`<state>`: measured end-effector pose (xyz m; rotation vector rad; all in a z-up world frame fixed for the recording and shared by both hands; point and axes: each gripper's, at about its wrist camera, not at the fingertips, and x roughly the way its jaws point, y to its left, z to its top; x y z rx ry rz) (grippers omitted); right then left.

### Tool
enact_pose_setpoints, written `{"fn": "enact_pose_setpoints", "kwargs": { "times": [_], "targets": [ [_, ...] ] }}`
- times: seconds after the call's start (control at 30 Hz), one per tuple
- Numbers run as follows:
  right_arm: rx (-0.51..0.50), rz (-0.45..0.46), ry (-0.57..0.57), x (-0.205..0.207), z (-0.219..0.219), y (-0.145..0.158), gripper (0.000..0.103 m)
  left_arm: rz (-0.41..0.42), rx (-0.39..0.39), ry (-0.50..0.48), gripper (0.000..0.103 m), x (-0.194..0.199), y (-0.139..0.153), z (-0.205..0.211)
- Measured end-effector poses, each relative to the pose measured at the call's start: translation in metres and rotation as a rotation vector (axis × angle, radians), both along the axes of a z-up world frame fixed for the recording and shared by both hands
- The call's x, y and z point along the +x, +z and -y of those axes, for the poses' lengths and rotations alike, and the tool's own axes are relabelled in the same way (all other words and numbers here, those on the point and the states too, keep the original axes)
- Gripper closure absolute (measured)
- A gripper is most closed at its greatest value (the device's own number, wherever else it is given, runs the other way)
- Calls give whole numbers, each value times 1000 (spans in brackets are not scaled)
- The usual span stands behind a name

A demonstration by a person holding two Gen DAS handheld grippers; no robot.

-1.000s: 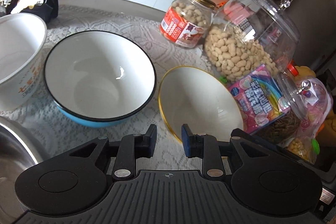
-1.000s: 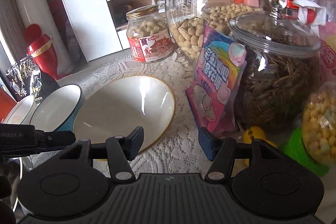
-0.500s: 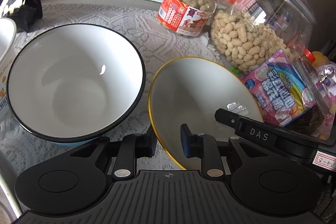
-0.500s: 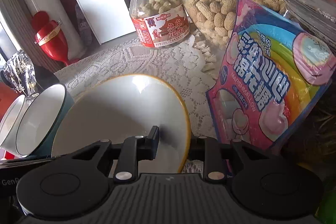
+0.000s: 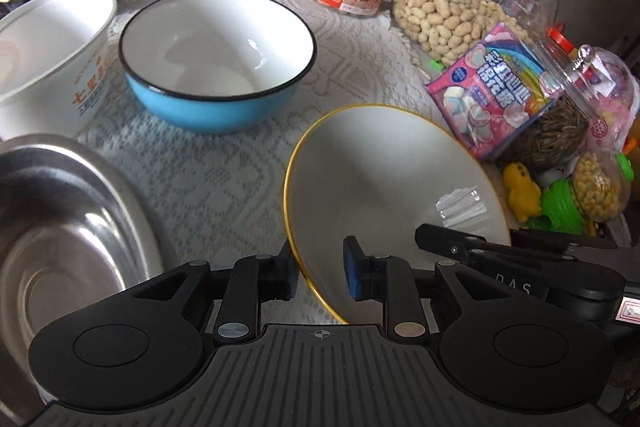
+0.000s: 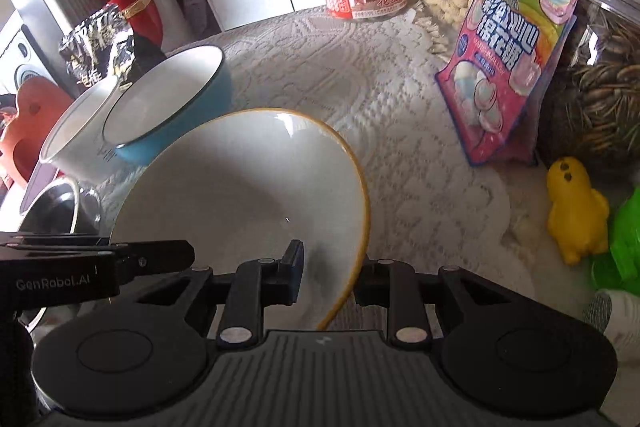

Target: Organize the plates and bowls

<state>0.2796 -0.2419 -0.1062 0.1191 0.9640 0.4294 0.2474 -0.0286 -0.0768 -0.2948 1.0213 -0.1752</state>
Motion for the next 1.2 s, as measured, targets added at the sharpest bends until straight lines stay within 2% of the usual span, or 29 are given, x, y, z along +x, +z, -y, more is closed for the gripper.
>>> {"fn": "enact_pose_setpoints", "kwargs": {
  "times": [0.17, 0.3, 0.57, 1.1, 1.2],
  "targets": [
    [-6, -22, 13, -25, -5, 2, 78, -10, -6, -1, 78, -22, 1, -4],
    [-43, -3, 27, -37, -9, 2, 78, -6, -14, -7, 78, -25, 1, -4],
    [-51, -7, 27, -41, -8, 4, 77, 1, 25, -28, 78, -28, 2, 1],
    [-60, 11, 39, -46, -8, 3, 75, 16, 27, -54, 78, -26, 3, 1],
    [-66, 23, 32, -47, -8, 6, 75, 33, 22, -55, 78, -28, 11, -4]
  ]
}}
